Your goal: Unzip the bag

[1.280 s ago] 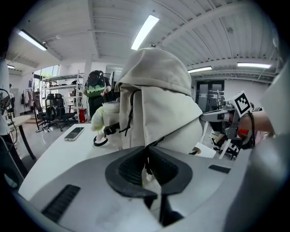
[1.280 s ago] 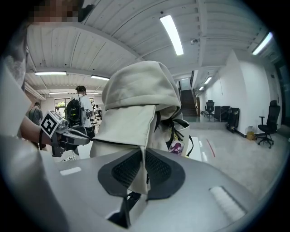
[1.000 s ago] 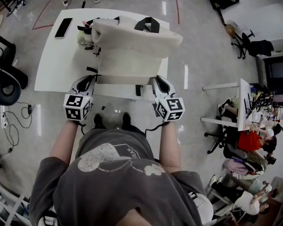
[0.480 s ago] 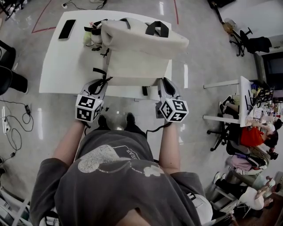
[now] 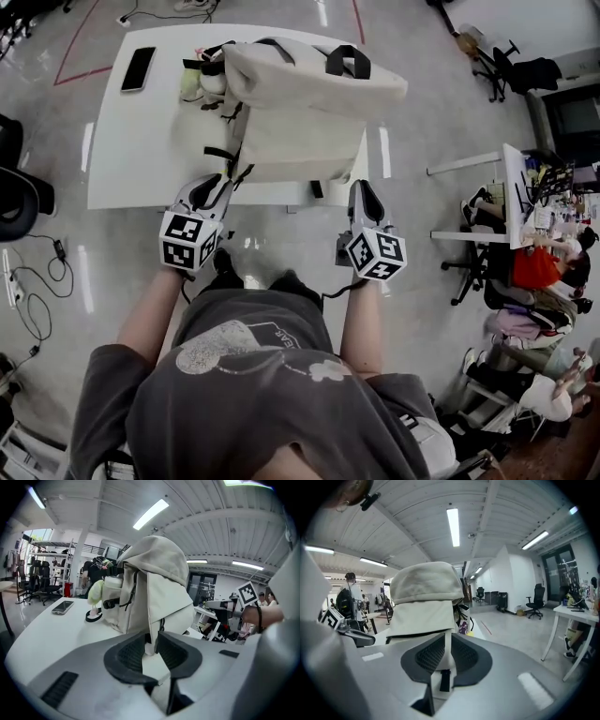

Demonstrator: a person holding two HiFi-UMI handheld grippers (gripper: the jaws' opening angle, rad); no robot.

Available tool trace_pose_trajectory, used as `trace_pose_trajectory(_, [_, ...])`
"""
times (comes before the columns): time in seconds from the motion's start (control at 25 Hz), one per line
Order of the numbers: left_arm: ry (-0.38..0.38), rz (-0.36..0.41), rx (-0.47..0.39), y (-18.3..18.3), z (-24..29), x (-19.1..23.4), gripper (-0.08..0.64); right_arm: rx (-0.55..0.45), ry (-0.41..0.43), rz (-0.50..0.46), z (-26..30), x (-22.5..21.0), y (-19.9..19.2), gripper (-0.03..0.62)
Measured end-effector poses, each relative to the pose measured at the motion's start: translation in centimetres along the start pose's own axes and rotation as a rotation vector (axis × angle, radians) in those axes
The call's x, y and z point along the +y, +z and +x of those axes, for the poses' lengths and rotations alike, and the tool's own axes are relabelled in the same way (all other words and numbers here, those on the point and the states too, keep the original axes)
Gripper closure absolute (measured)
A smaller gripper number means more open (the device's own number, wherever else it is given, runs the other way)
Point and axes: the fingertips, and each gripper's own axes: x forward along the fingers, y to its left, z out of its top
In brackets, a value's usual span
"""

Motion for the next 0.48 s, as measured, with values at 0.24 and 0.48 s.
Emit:
trace_pose_trajectory(0.24, [0.022, -0.044, -0.064, 1.2, -2.7, -2.2, 0.480, -0.039, 0.056, 0.018, -1.4, 0.7, 1.0, 0.582])
trace_pose_trajectory(0.48, [0.074, -0.045, -0.092, 0.7, -4.9, -7.6, 0.499, -0.063, 0.140, 0.027, -6.2, 0.4, 0.6, 0.592])
